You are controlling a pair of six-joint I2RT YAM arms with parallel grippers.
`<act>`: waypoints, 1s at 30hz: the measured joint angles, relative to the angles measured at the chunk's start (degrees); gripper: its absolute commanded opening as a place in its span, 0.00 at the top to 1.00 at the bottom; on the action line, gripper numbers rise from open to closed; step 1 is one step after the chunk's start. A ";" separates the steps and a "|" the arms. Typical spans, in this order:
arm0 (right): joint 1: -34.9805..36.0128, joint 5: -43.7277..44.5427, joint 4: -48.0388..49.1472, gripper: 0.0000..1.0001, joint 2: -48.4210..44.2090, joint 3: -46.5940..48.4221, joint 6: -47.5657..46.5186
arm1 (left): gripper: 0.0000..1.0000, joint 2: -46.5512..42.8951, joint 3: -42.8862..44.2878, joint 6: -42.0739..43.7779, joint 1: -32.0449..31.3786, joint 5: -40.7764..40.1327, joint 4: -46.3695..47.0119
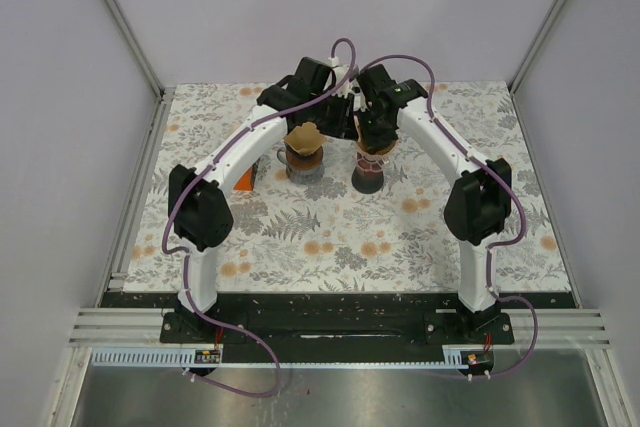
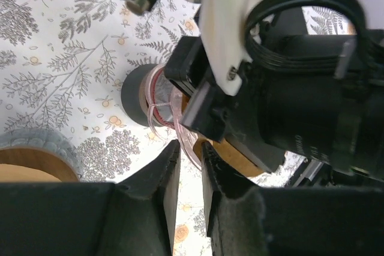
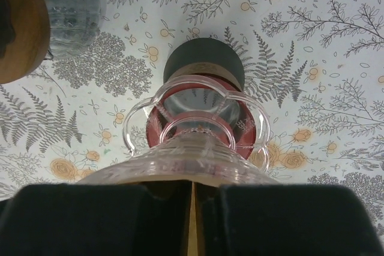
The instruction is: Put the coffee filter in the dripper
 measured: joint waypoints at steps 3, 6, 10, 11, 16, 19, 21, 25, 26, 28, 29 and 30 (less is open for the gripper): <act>0.00 -0.39 -0.15 0.80 -0.20 1.44 -0.07 | 0.87 0.00 -0.09 -0.02 0.04 -0.20 0.72; 0.00 -0.92 -0.26 0.77 -1.09 2.38 -0.33 | 0.89 -0.02 -0.55 -0.22 0.46 -0.57 1.60; -0.02 -0.83 -0.15 0.76 -2.56 3.15 -0.61 | 0.90 -0.02 -0.87 -0.20 0.46 -0.52 1.90; -0.09 -0.81 -0.22 0.76 -2.84 3.32 -0.57 | 0.90 -0.02 -0.92 -0.17 0.42 -0.52 1.97; -0.50 -0.90 -0.37 0.75 -3.13 4.22 -0.66 | 0.87 -0.02 -0.92 -0.20 0.35 -0.52 2.05; -0.72 -0.96 -0.66 0.75 -3.13 4.76 -0.83 | 0.80 -0.02 -0.92 -0.20 0.35 -0.55 2.10; -0.96 -0.98 -0.57 0.75 -3.19 5.31 -1.05 | 0.74 -0.02 -0.92 -0.20 0.31 -0.52 1.84; -1.97 -1.03 -0.42 0.75 -4.37 5.53 -1.09 | 0.66 -0.02 -0.92 -0.07 0.02 -0.52 0.79; -2.19 -1.03 -0.42 0.75 -4.68 5.53 -1.07 | 0.64 -0.02 -0.92 0.04 0.00 -0.52 0.63; -2.75 -1.03 -0.42 0.75 -5.49 5.53 -1.09 | 0.61 -0.02 -0.90 0.24 -0.04 -0.52 0.42; -2.97 -1.03 -0.42 0.75 -5.90 5.53 -1.09 | 0.60 -0.02 -0.90 0.35 -0.07 -0.52 0.44; -3.17 -1.03 -0.42 0.75 -6.32 5.53 -1.07 | 0.59 -0.02 -0.90 0.35 -0.09 -0.52 0.42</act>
